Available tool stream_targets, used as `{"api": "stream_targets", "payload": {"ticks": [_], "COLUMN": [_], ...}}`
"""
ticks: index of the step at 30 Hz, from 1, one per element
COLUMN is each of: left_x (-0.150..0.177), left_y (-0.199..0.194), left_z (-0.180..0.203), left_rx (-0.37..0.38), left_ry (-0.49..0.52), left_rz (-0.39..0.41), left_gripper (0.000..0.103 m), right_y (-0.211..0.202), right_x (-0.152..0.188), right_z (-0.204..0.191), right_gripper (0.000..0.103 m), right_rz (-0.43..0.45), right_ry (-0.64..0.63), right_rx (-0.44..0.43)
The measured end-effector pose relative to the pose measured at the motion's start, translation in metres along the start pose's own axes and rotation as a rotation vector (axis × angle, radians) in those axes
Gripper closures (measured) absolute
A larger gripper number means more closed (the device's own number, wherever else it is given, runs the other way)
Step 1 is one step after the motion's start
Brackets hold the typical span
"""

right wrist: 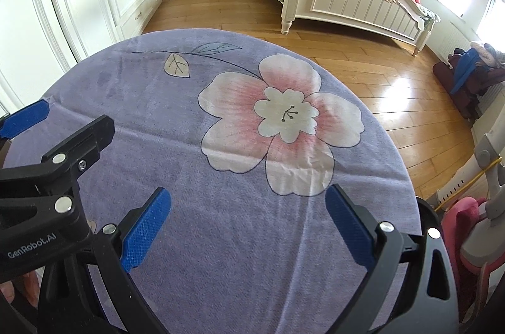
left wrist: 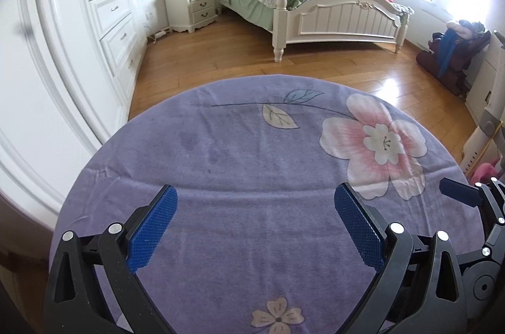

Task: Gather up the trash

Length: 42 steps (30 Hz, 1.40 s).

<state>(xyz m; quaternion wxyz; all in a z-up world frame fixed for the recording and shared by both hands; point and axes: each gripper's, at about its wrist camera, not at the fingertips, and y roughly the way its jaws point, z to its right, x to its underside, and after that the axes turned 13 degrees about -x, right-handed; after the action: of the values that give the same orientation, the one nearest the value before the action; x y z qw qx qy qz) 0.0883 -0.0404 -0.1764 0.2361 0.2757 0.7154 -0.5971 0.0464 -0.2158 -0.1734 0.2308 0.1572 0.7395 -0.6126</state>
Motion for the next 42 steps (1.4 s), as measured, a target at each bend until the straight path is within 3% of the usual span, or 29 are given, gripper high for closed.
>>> {"api": "stream_targets", "payload": {"ticks": [14,25,31,34,42], "left_x": [0.010,0.025,0.023,0.024,0.024], "left_y": [0.028,0.052,0.051,0.054,0.051], "left_z": [-0.005,-0.021,-0.025,-0.025,-0.033], "left_rx": [-0.011,-0.001,-0.021,-0.100,-0.086], "left_ry": [-0.007,-0.120,-0.128,-0.065,-0.067], "left_rz": [-0.043,-0.103,-0.108,-0.126,-0.125], "left_gripper": [0.005,0.005,0.005,0.004,0.004], "right_y": [0.029,0.029,0.027,0.026,0.026], "right_x": [0.000,0.016,0.020,0.020,0.021], "right_z": [0.000,0.002,-0.002,-0.003,-0.005], "right_gripper": [0.005,0.005,0.005,0.005,0.005], "right_rz": [-0.013,0.079,0.080,0.080,0.080], "right_ry": [0.058,0.076,0.079,0.081,0.082], "right_rx": [0.007,-0.014,-0.018,-0.024,-0.024]}}
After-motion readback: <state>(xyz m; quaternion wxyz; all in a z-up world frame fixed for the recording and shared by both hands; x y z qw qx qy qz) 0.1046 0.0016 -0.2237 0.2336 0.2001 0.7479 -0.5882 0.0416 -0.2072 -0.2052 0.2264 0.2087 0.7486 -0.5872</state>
